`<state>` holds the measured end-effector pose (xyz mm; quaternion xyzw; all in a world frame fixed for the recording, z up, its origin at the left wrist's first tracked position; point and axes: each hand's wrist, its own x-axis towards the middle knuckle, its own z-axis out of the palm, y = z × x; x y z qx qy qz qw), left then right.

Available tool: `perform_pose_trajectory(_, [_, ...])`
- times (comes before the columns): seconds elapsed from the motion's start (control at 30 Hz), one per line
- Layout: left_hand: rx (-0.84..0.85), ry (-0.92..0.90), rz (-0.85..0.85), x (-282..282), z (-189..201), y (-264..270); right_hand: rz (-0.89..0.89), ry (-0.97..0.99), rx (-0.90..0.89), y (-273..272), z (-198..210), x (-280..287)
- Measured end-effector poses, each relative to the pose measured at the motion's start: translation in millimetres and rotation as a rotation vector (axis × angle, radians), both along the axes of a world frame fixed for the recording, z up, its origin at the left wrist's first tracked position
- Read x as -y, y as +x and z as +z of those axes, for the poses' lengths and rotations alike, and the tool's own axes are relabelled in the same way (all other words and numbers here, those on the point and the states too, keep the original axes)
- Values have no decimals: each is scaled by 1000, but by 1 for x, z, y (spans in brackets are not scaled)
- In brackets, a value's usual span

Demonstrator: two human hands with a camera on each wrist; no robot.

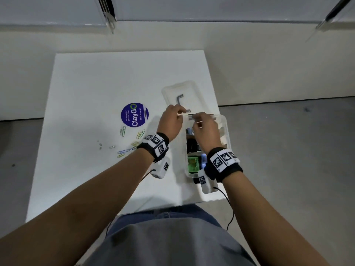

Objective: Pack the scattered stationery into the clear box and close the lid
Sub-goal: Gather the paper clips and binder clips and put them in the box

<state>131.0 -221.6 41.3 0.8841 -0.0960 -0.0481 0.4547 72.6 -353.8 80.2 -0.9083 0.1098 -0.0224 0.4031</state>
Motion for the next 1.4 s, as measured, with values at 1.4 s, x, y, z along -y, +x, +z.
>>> perform_pose_trajectory(1.4, [-295, 418, -79, -200, -100, -61, 600, -413, -423, 0, -124, -178])
